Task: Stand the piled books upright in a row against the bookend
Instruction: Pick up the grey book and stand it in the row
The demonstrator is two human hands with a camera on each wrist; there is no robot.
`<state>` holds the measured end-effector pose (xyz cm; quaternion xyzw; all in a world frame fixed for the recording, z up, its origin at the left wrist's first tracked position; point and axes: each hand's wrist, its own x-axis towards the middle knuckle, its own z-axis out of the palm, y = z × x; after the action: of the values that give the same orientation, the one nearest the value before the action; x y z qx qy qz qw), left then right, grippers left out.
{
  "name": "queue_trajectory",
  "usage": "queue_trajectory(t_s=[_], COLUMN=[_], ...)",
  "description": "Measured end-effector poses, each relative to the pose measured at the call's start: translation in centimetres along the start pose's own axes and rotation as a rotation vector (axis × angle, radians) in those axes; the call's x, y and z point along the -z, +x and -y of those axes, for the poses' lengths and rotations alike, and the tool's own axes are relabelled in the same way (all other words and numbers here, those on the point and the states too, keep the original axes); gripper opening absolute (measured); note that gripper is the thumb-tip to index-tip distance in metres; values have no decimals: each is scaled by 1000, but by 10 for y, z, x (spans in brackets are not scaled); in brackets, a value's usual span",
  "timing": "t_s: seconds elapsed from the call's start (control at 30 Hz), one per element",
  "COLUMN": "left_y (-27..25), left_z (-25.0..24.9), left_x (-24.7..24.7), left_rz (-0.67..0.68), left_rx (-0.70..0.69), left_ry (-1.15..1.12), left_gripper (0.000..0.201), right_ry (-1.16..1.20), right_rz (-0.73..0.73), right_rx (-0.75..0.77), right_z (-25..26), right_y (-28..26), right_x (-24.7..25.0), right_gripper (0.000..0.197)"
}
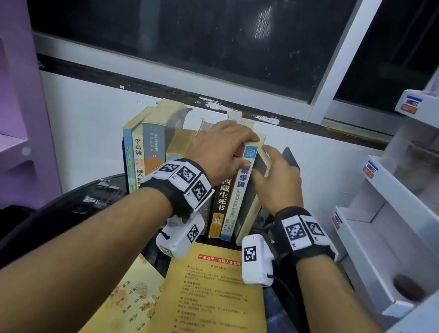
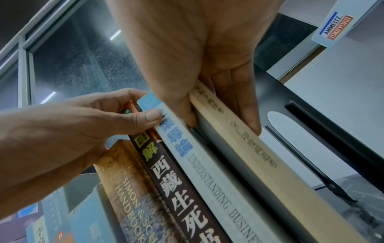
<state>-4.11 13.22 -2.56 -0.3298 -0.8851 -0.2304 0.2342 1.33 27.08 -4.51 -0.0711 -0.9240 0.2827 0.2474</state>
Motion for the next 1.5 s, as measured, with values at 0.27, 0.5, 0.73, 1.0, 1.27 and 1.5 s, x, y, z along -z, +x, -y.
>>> queue_trajectory(t_s=[0.27,0.5,0.73,1.0,1.27,1.5], left_y=[-1,-2,-3,-4,-4,-5], left_z=[-1,-3,-3,-3,-4,-4], left_x=[1,2,3,3,3,2], left_rz=[3,0,3,0,-8,-10], left_rx=[-1,18,20,7,15,20], left_ry=[3,4,8,11,17,24], left_gripper=[45,43,44,44,44,44], right_ry=[143,182,276,331,281,233], right_rz=[233,327,251,245,250,236], right_rx=[0,12,43,83,72,66], right_z=[-12,-17,-22,-31,-30,-26], right_y=[1,-8,-5,-4,-8,-8], right_x=[5,2,-6,-7,-9,-11], right_gripper=[72,108,96,95,102,102])
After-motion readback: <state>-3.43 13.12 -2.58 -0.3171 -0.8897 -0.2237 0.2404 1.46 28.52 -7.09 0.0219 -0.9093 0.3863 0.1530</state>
